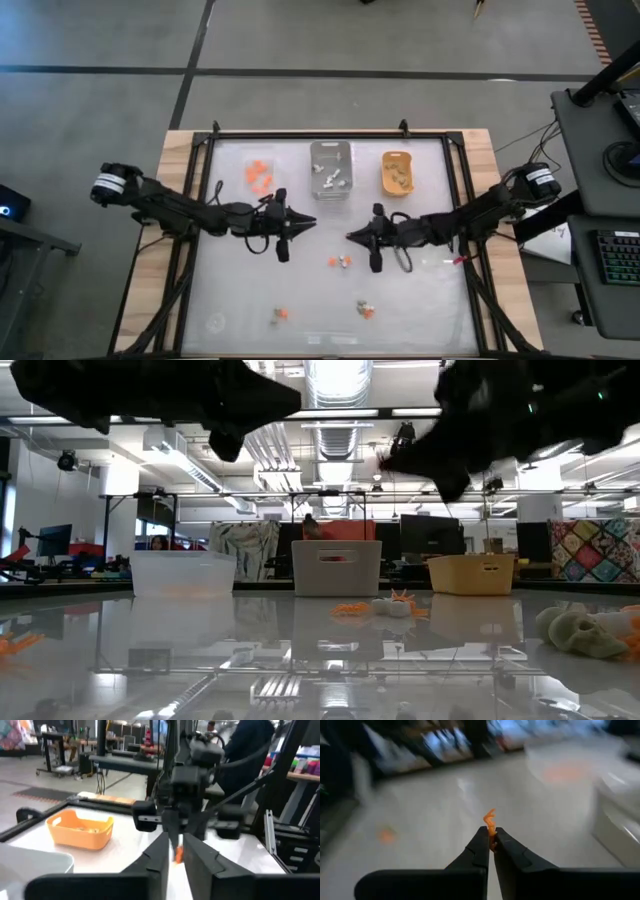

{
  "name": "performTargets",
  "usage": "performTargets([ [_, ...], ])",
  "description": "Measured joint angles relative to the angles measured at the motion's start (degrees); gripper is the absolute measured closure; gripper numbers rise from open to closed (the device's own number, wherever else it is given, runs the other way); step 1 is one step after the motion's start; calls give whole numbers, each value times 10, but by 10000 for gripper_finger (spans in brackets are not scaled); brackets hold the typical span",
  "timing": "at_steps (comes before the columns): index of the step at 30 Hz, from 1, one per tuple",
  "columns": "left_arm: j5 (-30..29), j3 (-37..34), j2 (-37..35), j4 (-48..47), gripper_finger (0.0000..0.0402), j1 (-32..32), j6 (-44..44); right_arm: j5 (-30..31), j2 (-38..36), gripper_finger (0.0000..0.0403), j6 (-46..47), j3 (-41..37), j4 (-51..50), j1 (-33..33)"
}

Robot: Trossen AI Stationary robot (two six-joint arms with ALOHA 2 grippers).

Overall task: Sort Halloween decoration
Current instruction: Put the orange spider toy into the transparent white bin

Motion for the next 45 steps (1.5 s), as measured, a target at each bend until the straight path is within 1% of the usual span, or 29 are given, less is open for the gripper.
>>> performTargets([
  [2,1,0,19,32,341,-1,12,-34,0,394,-20,11,47,-5],
  [4,18,0,39,63,318,-3,28,-60,5,394,-41,25,82,-8],
  [8,66,0,78,119,280,-7,62,-101,15,394,-73,63,101,-14],
  [11,77,0,104,159,267,-11,76,-105,26,394,-87,92,101,-14],
  [15,78,0,131,214,265,-12,79,-108,43,394,-93,122,99,-16],
  [18,84,1,141,244,268,-14,80,-108,52,394,-93,132,93,-18],
  [21,93,1,142,253,272,-15,81,-108,55,394,-92,135,91,-21],
  [24,121,1,141,250,276,-15,81,-108,55,394,-88,135,93,-25],
  [32,122,2,141,252,291,-15,77,-108,55,394,-92,135,89,-30],
  [39,114,10,141,252,334,-15,77,-108,54,394,-93,135,88,-30],
  [45,111,10,141,251,390,-15,77,-110,54,394,-95,135,82,-30],
])
